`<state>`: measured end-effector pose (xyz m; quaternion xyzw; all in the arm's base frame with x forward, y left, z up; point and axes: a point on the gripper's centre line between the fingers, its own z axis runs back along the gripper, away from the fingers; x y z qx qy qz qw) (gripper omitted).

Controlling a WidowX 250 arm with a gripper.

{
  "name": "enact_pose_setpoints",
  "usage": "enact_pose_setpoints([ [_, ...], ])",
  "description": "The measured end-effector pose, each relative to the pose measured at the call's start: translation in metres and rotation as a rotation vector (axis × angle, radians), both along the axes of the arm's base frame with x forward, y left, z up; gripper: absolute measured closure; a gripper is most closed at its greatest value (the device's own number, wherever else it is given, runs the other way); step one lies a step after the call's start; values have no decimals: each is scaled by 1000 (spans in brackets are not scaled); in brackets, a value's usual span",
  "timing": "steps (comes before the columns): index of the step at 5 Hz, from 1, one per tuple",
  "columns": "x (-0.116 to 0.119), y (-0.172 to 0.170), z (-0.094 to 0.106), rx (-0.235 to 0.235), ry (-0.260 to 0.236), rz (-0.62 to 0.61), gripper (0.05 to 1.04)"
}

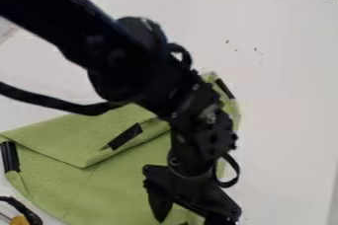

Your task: Fold the cloth from the bottom right to top left

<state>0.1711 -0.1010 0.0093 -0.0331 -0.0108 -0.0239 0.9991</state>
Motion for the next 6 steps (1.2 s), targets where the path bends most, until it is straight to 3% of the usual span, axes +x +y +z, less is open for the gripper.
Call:
enact_pose_setpoints([
  [1, 1, 1, -6, -39, -19, 11, 116],
  [3, 5, 1, -8, -67, -34, 4, 641],
  [4, 7, -1, -10, -70, -41, -9, 845],
  [5, 11, -1, -10, -62, -51, -31, 970],
  [6, 12, 0, -6, -25, 9, -69, 1020],
])
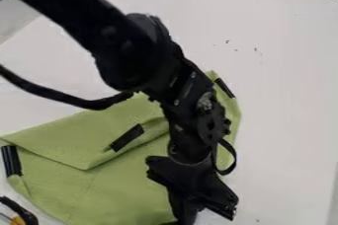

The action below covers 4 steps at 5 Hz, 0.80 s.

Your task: Fold the cloth from the bottom right to top left

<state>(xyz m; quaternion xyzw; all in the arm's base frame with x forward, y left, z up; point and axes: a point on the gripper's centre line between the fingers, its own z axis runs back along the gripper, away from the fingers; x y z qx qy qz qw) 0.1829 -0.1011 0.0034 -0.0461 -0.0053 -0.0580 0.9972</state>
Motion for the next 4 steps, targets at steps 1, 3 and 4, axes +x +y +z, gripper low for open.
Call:
enact_pose_setpoints([
  [1, 9, 7, 23, 29, 40, -1, 1027],
  [3, 36, 50, 43, -8, -7, 35, 1029],
  [4, 58, 83, 41, -19, -42, 24, 1029],
])
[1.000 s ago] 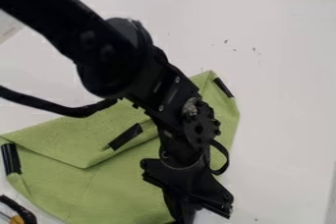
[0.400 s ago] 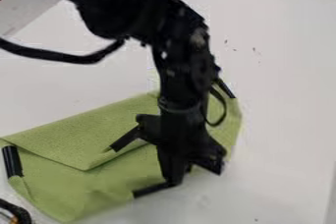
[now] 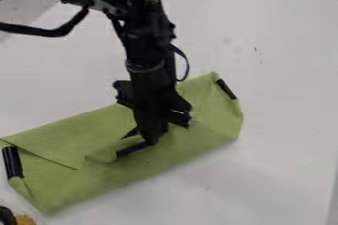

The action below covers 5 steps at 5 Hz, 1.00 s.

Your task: Fold the cloth from the bottom right to top left

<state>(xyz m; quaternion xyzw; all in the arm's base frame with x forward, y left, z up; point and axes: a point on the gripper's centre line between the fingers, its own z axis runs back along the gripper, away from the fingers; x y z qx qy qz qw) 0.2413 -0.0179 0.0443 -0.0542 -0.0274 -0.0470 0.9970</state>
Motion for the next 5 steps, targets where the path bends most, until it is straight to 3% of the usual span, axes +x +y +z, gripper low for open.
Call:
enact_pose_setpoints([
  [2, 48, 37, -9, 8, 29, -117, 1029],
  [3, 56, 43, -17, 3, 13, -144, 1013],
  [4, 65, 56, -12, 78, -12, -165, 874],
  [5, 75, 67, -4, 149, -33, -187, 627],
])
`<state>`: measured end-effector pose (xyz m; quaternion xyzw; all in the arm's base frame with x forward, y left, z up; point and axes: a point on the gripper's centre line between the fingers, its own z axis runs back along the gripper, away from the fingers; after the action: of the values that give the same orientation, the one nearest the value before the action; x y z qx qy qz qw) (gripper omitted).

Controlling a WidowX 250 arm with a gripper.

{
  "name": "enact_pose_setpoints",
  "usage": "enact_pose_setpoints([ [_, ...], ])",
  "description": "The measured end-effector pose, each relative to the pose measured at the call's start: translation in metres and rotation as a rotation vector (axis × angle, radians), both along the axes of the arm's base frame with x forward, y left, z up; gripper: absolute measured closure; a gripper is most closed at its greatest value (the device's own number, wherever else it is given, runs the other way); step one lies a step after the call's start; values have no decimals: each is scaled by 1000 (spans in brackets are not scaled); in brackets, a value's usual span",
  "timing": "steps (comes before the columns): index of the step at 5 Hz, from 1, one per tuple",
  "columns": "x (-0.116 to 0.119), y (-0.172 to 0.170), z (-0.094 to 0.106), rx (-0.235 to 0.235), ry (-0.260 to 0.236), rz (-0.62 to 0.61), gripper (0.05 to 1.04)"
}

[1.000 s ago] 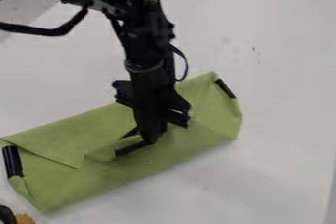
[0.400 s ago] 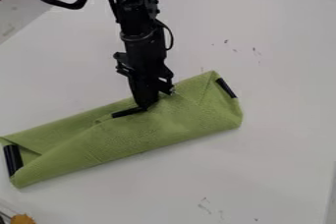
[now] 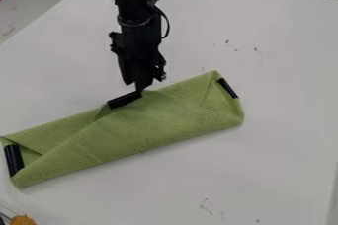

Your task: Fold the cloth from the bottom right to top left

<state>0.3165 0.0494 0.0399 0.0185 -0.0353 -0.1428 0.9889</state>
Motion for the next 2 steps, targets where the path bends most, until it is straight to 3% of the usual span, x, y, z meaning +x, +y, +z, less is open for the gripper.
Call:
enact_pose_setpoints([
  [1, 6, 7, 10, 39, -7, -1, 322],
  [2, 7, 6, 19, 39, -11, -2, 90],
])
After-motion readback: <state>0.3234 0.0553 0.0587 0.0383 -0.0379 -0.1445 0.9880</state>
